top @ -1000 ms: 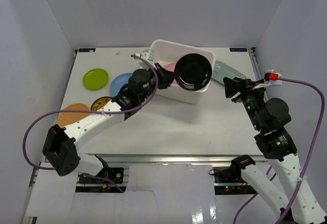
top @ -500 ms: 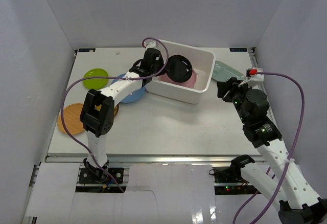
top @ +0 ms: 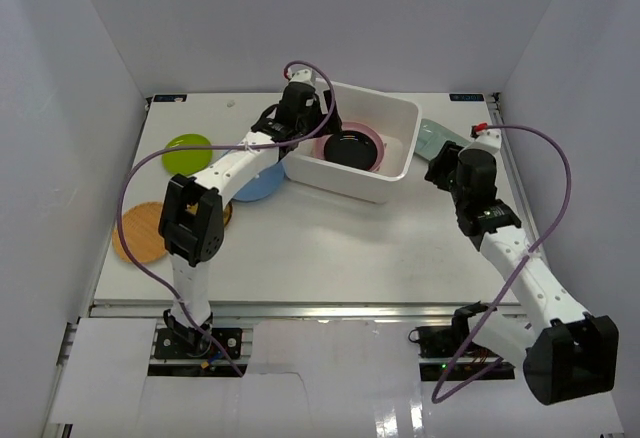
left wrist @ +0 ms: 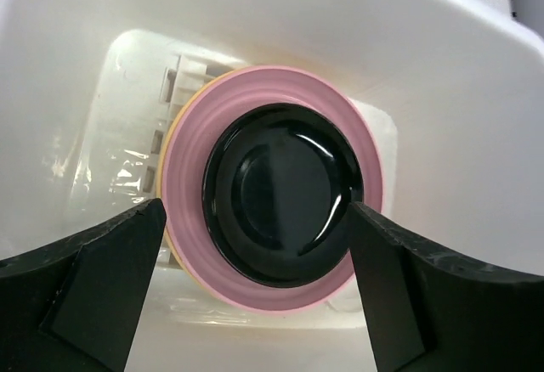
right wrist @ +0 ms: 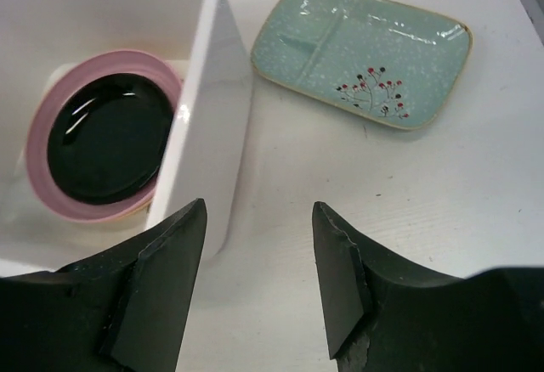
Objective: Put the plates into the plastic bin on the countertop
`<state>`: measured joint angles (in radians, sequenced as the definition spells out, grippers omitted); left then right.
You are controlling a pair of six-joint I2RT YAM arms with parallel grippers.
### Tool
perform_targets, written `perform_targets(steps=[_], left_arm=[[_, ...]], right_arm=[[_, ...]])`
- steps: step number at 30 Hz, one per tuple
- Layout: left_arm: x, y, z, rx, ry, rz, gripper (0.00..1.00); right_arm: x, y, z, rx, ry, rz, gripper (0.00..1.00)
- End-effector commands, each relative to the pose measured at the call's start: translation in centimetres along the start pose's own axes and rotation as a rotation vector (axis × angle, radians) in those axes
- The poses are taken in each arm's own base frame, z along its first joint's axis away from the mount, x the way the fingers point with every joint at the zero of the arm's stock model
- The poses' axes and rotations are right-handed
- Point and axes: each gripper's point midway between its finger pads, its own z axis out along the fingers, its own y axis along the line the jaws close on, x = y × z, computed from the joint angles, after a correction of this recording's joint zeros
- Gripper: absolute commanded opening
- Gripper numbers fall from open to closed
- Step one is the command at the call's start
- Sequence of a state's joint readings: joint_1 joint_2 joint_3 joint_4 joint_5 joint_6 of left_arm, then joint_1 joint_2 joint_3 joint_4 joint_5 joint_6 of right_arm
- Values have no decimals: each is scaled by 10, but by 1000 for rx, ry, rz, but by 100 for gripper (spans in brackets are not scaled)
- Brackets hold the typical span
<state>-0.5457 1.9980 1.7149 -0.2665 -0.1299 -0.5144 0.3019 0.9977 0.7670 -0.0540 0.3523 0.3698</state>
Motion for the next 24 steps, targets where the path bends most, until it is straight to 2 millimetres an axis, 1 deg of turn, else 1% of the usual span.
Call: perform_targets(steps=[1,3,4,5,6,7,8,9,10,11,12,13,14,15,16,17,18,19,20,21,22,23,24], left_arm=[[-85,-43,-69,144,-172,39,98],[-100,-62,-95,223,-208,47,98],[-107,-69,-110,254,-229,57,98],[-114,-80,-137,298,-259,64,98],[-116,-87,-152,331,-272,65,98],[-127,-97,-187,393,-310,65,98],[-125,-102,-203,427,-316,69,98],[-103,-104,-209,463,-285,81,98],[-95,-105,-221,487,-286,87,98],[-98,-104,-254,528,-331,91,98],[-68,-93,-249,519,-283,96,98],[-58,-87,-256,526,-276,102,98],[-48,-80,-262,523,-269,104,98],[-30,-64,-272,511,-260,106,98],[-21,-58,-278,508,-258,125,98],[-8,-49,-280,494,-233,142,98],[4,-38,-289,485,-228,157,98],[9,-28,-292,456,-228,171,98],[16,-19,-293,430,-223,206,98],[23,-8,-301,406,-219,219,98],[39,6,-295,370,-193,232,98],[47,17,-294,336,-183,249,98],[51,22,-299,334,-195,253,98]], right_arm=[[-19,-23,22,21,-55,120,60],[-23,-35,32,27,-57,183,62],[-22,-50,43,37,-37,214,63],[-21,-56,49,45,-29,231,64],[-17,-69,61,78,-4,259,64],[-17,-82,67,93,6,284,65],[-14,-89,72,104,15,301,65],[-4,-99,81,124,38,319,65],[-4,-110,85,141,31,349,65],[0,-118,89,155,38,368,66],[12,-125,97,170,66,386,66],[14,-134,101,187,68,413,66],[14,-140,105,193,66,421,66],[24,-147,113,212,92,431,66],[23,-154,118,225,89,442,66],[37,-156,126,215,134,456,66],[39,-158,131,214,142,465,66],[41,-161,135,209,151,476,66],[40,-160,140,192,152,491,66],[47,-161,149,178,163,504,66],[48,-158,154,148,168,515,66],[44,-156,160,131,161,525,66],[52,-155,168,115,178,535,66]])
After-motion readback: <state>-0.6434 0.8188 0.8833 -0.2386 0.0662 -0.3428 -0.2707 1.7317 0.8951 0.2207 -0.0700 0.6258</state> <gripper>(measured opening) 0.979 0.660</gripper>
